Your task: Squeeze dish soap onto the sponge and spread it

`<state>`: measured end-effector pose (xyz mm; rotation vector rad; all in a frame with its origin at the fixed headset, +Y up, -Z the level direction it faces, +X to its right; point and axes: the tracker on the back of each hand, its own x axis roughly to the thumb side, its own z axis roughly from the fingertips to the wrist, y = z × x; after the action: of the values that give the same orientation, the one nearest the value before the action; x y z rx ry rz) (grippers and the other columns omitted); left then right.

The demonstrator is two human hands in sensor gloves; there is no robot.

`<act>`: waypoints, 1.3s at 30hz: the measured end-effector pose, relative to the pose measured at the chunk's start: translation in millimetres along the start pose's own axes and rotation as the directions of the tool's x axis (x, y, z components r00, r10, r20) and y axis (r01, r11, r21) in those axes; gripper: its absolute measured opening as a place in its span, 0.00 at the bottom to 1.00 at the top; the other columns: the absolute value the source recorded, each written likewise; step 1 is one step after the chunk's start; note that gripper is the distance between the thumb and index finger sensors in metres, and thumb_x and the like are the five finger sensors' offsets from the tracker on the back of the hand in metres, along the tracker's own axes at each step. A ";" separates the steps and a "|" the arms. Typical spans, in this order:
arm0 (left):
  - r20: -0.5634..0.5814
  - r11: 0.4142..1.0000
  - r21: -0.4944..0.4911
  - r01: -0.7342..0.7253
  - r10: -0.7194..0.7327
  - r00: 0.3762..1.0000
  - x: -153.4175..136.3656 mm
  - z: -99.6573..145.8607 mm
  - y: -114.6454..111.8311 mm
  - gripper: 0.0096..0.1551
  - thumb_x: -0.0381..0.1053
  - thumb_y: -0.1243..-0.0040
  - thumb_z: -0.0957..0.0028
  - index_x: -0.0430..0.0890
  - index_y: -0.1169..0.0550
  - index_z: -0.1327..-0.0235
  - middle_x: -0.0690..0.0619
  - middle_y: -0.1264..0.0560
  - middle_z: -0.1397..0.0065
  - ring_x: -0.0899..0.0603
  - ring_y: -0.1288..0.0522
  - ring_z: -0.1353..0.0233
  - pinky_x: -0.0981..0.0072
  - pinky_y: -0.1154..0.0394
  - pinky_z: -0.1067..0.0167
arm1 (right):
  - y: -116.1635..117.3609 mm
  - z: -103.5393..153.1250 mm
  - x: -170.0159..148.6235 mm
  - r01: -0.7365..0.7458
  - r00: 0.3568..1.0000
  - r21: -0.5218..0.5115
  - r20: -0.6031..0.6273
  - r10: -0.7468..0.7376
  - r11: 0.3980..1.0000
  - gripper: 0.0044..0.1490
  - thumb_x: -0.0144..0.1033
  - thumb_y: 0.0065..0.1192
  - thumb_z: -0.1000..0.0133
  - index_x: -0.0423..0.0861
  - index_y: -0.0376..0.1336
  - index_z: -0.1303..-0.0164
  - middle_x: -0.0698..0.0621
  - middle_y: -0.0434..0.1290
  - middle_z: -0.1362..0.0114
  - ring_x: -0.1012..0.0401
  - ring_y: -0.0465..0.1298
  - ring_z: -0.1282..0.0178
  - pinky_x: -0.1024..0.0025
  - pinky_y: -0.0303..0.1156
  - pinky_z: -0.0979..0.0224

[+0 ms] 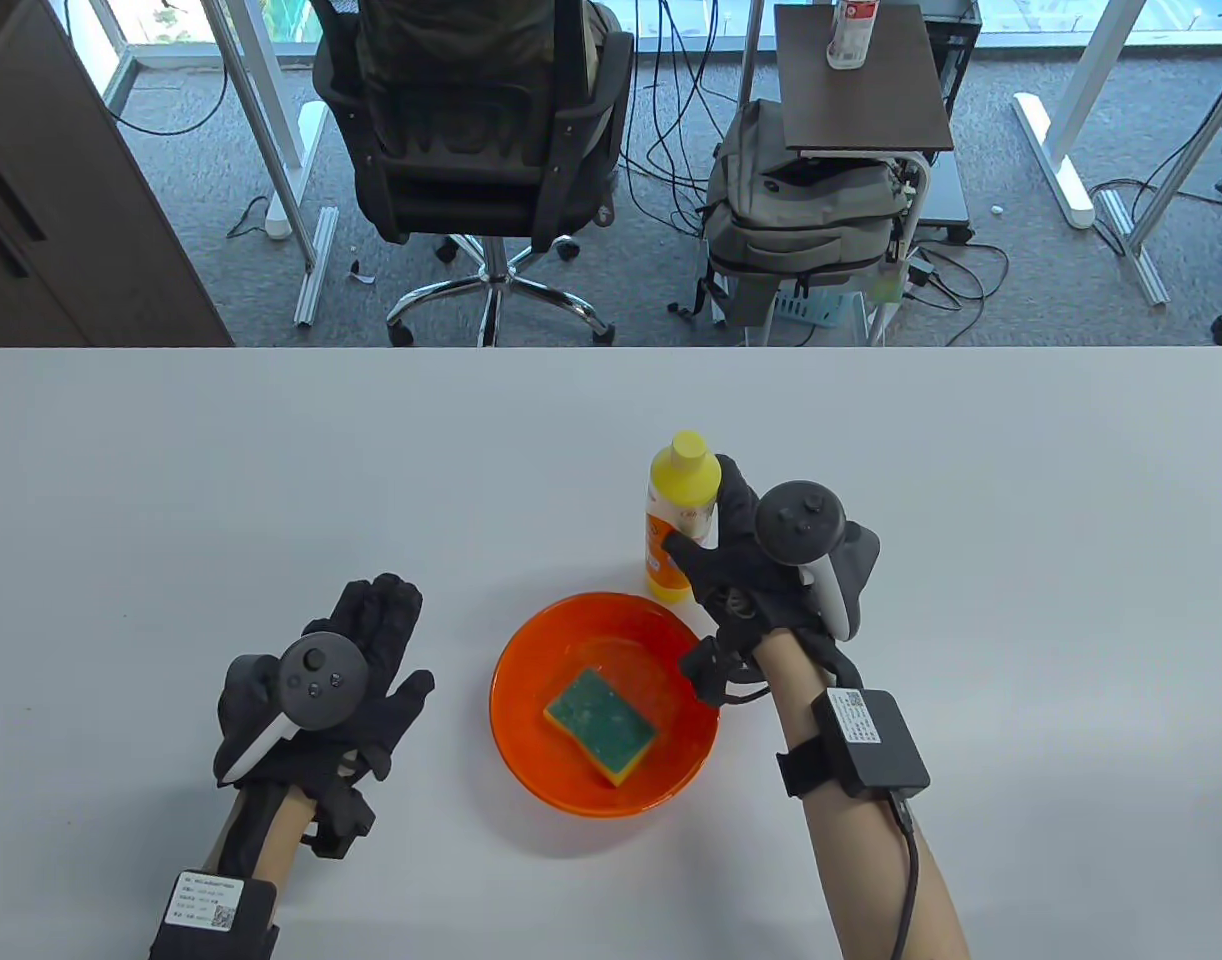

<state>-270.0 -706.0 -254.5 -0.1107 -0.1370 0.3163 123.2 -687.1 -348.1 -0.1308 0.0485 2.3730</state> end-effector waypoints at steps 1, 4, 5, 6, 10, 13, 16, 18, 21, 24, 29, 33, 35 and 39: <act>0.001 1.000 0.006 0.005 -0.005 1.000 0.6 1.0 0.7 0.46 0.69 0.49 0.54 0.65 0.50 0.22 0.64 0.52 0.12 0.50 0.55 0.10 0.42 0.54 0.16 | -3.3 5.7 -2.1 -0.051 0.998 -0.006 0.023 0.051 0.999 0.59 0.59 0.71 0.58 0.63 0.42 0.22 0.56 0.53 0.15 0.51 0.60 0.15 0.52 0.59 0.15; 0.002 1.000 0.025 0.019 -0.019 1.000 2.1 3.4 2.8 0.47 0.70 0.49 0.55 0.65 0.50 0.22 0.64 0.52 0.12 0.50 0.55 0.10 0.41 0.55 0.16 | -13.0 24.7 -9.9 -0.174 0.981 -0.046 0.073 0.177 0.984 0.59 0.63 0.67 0.59 0.63 0.41 0.22 0.56 0.51 0.14 0.51 0.58 0.14 0.53 0.56 0.14; 0.004 0.999 0.035 0.028 -0.029 1.000 3.0 4.2 3.7 0.47 0.70 0.49 0.55 0.64 0.50 0.22 0.64 0.53 0.12 0.50 0.55 0.10 0.41 0.55 0.16 | -16.9 33.2 -14.1 -0.220 0.970 -0.066 0.090 0.225 0.973 0.59 0.65 0.66 0.59 0.63 0.41 0.22 0.56 0.51 0.14 0.52 0.57 0.14 0.53 0.56 0.14; 0.005 0.999 0.040 0.035 -0.036 0.999 3.7 4.7 4.3 0.47 0.70 0.49 0.55 0.64 0.50 0.22 0.63 0.52 0.12 0.50 0.55 0.10 0.41 0.55 0.16 | -20.1 40.7 -18.2 -0.259 0.958 -0.075 0.103 0.266 0.963 0.59 0.66 0.65 0.59 0.63 0.41 0.22 0.57 0.50 0.14 0.52 0.56 0.13 0.53 0.55 0.14; 0.005 0.997 0.051 0.062 -0.063 0.998 6.1 5.5 4.5 0.47 0.71 0.49 0.55 0.64 0.50 0.22 0.63 0.53 0.12 0.50 0.55 0.10 0.41 0.56 0.16 | -29.5 67.5 -34.0 -0.400 0.901 -0.120 0.127 0.414 0.909 0.60 0.69 0.61 0.60 0.63 0.40 0.22 0.57 0.47 0.13 0.52 0.53 0.12 0.53 0.52 0.13; 0.004 0.996 0.049 0.075 -0.076 0.997 7.1 5.8 3.5 0.48 0.71 0.50 0.56 0.64 0.50 0.22 0.63 0.53 0.12 0.50 0.55 0.10 0.41 0.56 0.16 | -32.6 81.1 -42.6 -0.460 0.869 -0.136 0.135 0.476 0.877 0.60 0.70 0.59 0.60 0.63 0.39 0.22 0.57 0.47 0.13 0.52 0.52 0.12 0.53 0.50 0.13; 0.003 0.994 0.058 0.087 -0.088 0.996 8.7 6.8 3.1 0.48 0.71 0.50 0.56 0.64 0.50 0.22 0.63 0.53 0.12 0.50 0.56 0.10 0.41 0.56 0.16 | -33.0 92.1 -47.9 -0.494 0.848 -0.143 0.141 0.511 0.858 0.60 0.70 0.59 0.60 0.62 0.38 0.21 0.56 0.45 0.13 0.52 0.50 0.12 0.52 0.49 0.13; 0.003 0.993 0.066 0.098 -0.098 0.995 9.4 7.5 3.1 0.48 0.71 0.50 0.56 0.64 0.50 0.22 0.63 0.53 0.12 0.50 0.56 0.10 0.41 0.56 0.16 | -31.5 97.0 -49.7 -0.520 0.829 -0.156 0.145 0.540 0.840 0.60 0.71 0.58 0.60 0.62 0.38 0.21 0.56 0.45 0.12 0.52 0.50 0.12 0.52 0.49 0.13; 0.003 0.992 0.070 0.105 -0.106 0.994 10.0 8.5 2.6 0.48 0.72 0.50 0.56 0.64 0.50 0.22 0.63 0.53 0.12 0.50 0.56 0.10 0.41 0.56 0.16 | -27.0 101.8 -54.2 -0.551 0.807 -0.175 0.138 0.575 0.816 0.60 0.71 0.57 0.60 0.62 0.38 0.21 0.56 0.45 0.12 0.51 0.49 0.12 0.51 0.48 0.14; 0.002 0.991 0.075 0.115 -0.115 0.993 9.4 9.0 2.7 0.49 0.72 0.50 0.57 0.64 0.51 0.22 0.63 0.54 0.12 0.50 0.56 0.10 0.41 0.56 0.16 | -25.4 102.6 -56.9 -0.580 0.789 -0.165 0.130 0.601 0.798 0.61 0.71 0.56 0.60 0.61 0.37 0.21 0.55 0.44 0.12 0.51 0.49 0.12 0.50 0.48 0.14; 0.008 0.988 0.086 0.128 -0.129 0.992 8.5 9.9 3.1 0.49 0.72 0.50 0.57 0.64 0.51 0.22 0.63 0.54 0.12 0.50 0.56 0.10 0.41 0.56 0.16 | -26.6 102.3 -57.9 -0.579 0.793 -0.165 0.117 0.598 0.799 0.61 0.71 0.56 0.60 0.60 0.37 0.21 0.54 0.43 0.12 0.50 0.49 0.12 0.50 0.47 0.14; 0.008 0.987 0.090 0.133 -0.134 0.991 8.0 9.7 2.8 0.49 0.73 0.50 0.57 0.64 0.51 0.22 0.63 0.54 0.12 0.50 0.56 0.10 0.41 0.57 0.16 | -26.3 102.2 -58.1 -0.585 0.788 -0.160 0.116 0.604 0.795 0.61 0.71 0.56 0.60 0.60 0.37 0.21 0.54 0.43 0.12 0.50 0.49 0.12 0.49 0.47 0.14; 0.006 0.987 0.086 0.138 -0.139 0.990 7.5 9.2 1.8 0.49 0.73 0.50 0.57 0.65 0.51 0.22 0.63 0.54 0.12 0.50 0.57 0.10 0.41 0.57 0.16 | -26.0 102.3 -58.1 -0.592 0.785 -0.153 0.117 0.609 0.792 0.61 0.71 0.56 0.60 0.60 0.37 0.21 0.54 0.43 0.12 0.50 0.48 0.12 0.49 0.47 0.14; 0.006 0.986 0.083 0.144 -0.145 0.989 8.0 9.1 1.1 0.49 0.73 0.50 0.57 0.65 0.52 0.22 0.63 0.55 0.12 0.50 0.57 0.09 0.42 0.57 0.16 | -24.7 102.6 -58.4 -0.607 0.774 -0.143 0.120 0.622 0.782 0.61 0.72 0.55 0.60 0.60 0.37 0.21 0.54 0.43 0.12 0.50 0.48 0.12 0.49 0.47 0.14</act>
<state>-264.2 -701.7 -244.8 -0.0172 -0.1435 0.1772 173.9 -702.0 -239.7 0.0449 -0.1227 3.0442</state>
